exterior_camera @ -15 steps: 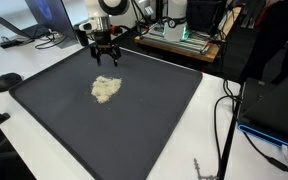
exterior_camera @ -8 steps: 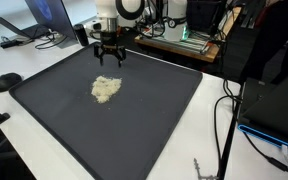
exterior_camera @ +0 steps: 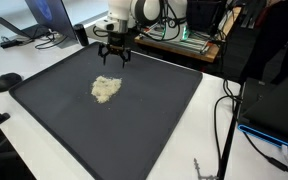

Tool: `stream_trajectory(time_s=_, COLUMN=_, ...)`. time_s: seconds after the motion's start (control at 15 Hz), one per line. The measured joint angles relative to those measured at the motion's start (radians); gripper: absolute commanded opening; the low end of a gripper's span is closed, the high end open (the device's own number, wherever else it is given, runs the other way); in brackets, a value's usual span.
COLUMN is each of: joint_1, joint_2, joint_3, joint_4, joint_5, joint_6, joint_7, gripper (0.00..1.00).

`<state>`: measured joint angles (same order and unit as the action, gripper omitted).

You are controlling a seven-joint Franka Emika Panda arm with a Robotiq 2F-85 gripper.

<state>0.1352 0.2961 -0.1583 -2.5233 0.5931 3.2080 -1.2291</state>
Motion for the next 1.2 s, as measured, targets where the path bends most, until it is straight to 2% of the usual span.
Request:
stream_trajectory(time_s=0.07, joint_1=0.023, joint_2=0.001, joint_3=-0.014, joint_4=-0.014, joint_5=-0.028, joint_6=0.029, joint_7=0.028, gripper=1.0)
stream_trajectory(time_s=0.2, joint_1=0.112, joint_2=0.003, joint_3=-0.083, joint_4=-0.034, joint_5=-0.028, joint_6=0.063, joint_7=0.028, gripper=1.0)
stream_trajectory(time_s=0.6, joint_1=0.42, joint_2=0.046, joint_3=-0.306, joint_4=-0.053, joint_5=-0.009, joint_6=0.109, joint_7=0.028, gripper=1.0)
stream_trajectory(time_s=1.2, joint_1=0.919, joint_2=0.208, joint_3=-0.623, joint_4=-0.029, joint_5=0.142, joint_6=0.103, joint_7=0.065, gripper=1.0)
